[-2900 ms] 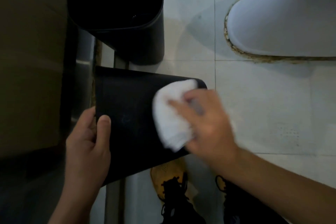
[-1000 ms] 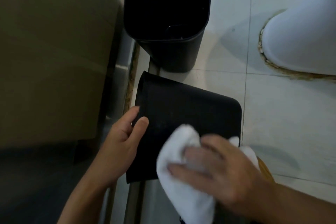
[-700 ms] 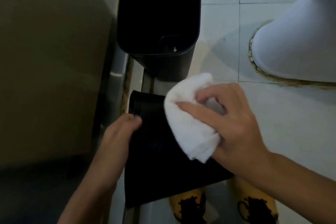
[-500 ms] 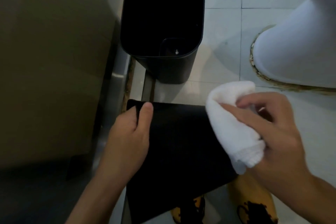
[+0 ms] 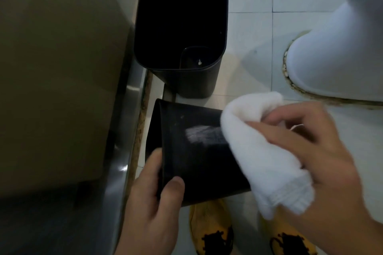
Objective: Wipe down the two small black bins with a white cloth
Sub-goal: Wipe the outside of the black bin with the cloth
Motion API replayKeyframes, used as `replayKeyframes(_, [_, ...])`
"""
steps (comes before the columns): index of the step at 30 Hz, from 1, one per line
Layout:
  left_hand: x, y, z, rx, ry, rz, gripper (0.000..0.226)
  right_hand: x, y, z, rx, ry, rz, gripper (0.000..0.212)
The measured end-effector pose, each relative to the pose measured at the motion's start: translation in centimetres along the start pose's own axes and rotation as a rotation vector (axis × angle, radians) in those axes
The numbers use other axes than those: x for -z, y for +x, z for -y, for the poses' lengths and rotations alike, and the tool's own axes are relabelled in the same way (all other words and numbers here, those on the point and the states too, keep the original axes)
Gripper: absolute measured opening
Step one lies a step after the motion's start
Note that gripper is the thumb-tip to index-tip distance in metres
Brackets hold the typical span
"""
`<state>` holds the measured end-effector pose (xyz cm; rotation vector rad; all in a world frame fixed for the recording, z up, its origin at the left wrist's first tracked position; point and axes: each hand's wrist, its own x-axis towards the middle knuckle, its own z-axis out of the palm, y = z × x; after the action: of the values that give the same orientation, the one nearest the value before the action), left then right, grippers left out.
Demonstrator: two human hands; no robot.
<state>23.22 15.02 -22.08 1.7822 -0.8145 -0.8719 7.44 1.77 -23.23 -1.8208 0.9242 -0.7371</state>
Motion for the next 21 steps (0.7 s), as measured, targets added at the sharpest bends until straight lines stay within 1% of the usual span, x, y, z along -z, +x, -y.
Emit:
replayKeyframes(1, [-0.1,-0.1,0.1,0.023,0.021,-0.011,0.035,-0.7,-0.4,0.1,0.025,-0.064,-0.009,0.027])
replayKeyframes(3, [-0.4,0.2,0.1,-0.001,0.124,-0.036,0.031,-2.0,-1.5,0.5,0.205,-0.232,0.027,0.031])
replayKeyframes(5, [-0.4,0.4,0.3,-0.025,0.211,-0.065,0.031,-2.4,-1.8,0.7,0.332,-0.344,0.124,0.038])
replayKeyframes(7, [-0.3,0.4,0.5,-0.033,0.209,-0.064,0.031,-2.6,-1.4,0.7,0.423,-0.404,0.209,0.04])
replayKeyframes(9, [0.0,0.1,0.7,-0.035,0.217,-0.052,0.03,-2.8,-0.9,0.6,0.458,-0.39,0.279,0.044])
replayKeyframes(11, [0.2,-0.3,1.0,-0.069,0.255,-0.072,0.031,-3.0,-0.3,0.3,0.436,-0.36,0.352,0.053])
replayKeyframes(13, [0.4,-0.4,1.3,-0.122,0.356,-0.097,0.034,-3.4,0.3,0.5,0.379,-0.312,0.387,0.048])
replayKeyframes(15, [0.5,-0.4,1.5,-0.177,0.44,-0.111,0.028,-4.1,0.8,0.8,0.284,-0.266,0.335,0.043])
replayKeyframes(17, [0.4,-0.2,1.5,-0.2,0.496,-0.126,0.019,-4.3,1.7,0.1,0.157,-0.267,0.246,0.046])
replayKeyframes(19, [0.1,-0.1,1.1,-0.207,0.501,-0.128,0.021,-3.5,3.0,-1.4,0.032,-0.357,0.17,0.038])
replayKeyframes(21, [-0.2,-0.2,0.6,-0.197,0.455,-0.112,0.023,-2.3,3.9,-2.8,-0.037,-0.468,0.134,0.027])
